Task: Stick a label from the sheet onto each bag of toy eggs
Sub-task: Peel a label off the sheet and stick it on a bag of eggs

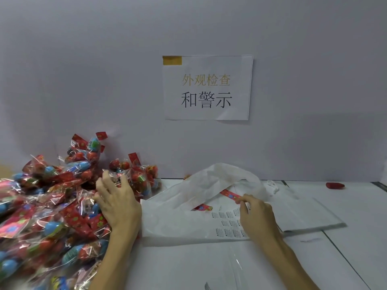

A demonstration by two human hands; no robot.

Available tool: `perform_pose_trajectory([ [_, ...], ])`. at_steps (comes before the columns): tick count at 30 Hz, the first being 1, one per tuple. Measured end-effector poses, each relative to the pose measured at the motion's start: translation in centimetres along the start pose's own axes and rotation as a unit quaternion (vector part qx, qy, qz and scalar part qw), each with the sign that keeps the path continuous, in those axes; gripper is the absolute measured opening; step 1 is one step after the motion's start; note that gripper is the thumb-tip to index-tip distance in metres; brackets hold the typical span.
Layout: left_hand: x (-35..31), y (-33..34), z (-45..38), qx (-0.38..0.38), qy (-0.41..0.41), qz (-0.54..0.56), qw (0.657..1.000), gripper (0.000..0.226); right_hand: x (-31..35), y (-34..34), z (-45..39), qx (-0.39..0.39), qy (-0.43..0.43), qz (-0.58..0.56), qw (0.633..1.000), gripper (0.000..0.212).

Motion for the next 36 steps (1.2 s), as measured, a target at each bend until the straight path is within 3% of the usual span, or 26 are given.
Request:
perform_pose_trajectory([
  [3,-0.1,-0.2,0.0,-0.002,0.005,0.035,0.999,0.054,0.5,0.2,0.0,0.010,-0.022,-0.002,1.000,0.018],
  [8,-1.0,-2.3,0.0,-0.078,0.040,0.115,0.990,0.057,2.1,1.4,0.5,0.077,-0.074,-0.009,0.994,0.019],
  [13,-4.6,-4.2,1.0,-0.121,0.174,0.225,0.951,0.053,2.5,3.1,1.5,0.152,-0.098,-0.052,0.982,0.017],
  [18,-8.0,-2.9,2.7,-0.058,0.236,0.292,0.925,0.048,2.7,4.0,2.0,0.185,-0.101,-0.074,0.975,0.018],
  [22,-9.4,0.3,4.4,0.098,0.207,0.327,0.917,0.017,2.6,4.2,1.9,0.183,-0.097,-0.070,0.976,0.018],
  [24,-9.4,1.8,4.9,0.159,0.187,0.306,0.920,0.017,2.6,4.2,1.9,0.181,-0.096,-0.068,0.976,0.019],
  [28,-9.2,0.9,4.8,0.113,0.203,0.280,0.932,0.019,2.6,4.3,1.8,0.180,-0.095,-0.071,0.976,0.019],
  [32,-9.7,-1.5,4.6,0.034,0.219,0.337,0.915,0.026,2.6,4.0,1.7,0.167,-0.086,-0.110,0.976,0.020],
  [34,-9.7,-2.1,4.5,0.030,0.194,0.418,0.887,0.037,2.7,3.5,1.5,0.153,-0.056,-0.216,0.963,0.027],
  [36,-9.9,-1.3,4.5,0.107,0.133,0.535,0.828,0.050,3.5,3.1,1.4,0.161,-0.032,-0.351,0.922,0.038],
])
Point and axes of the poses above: each hand's wrist, its own z-axis away from the middle knuckle, its own y-axis out of the palm, x = y × z, the point moved 9 cm from there along -z, towards the middle knuckle, and after that the axes turned 6 degrees about z, right-handed, at the moved point
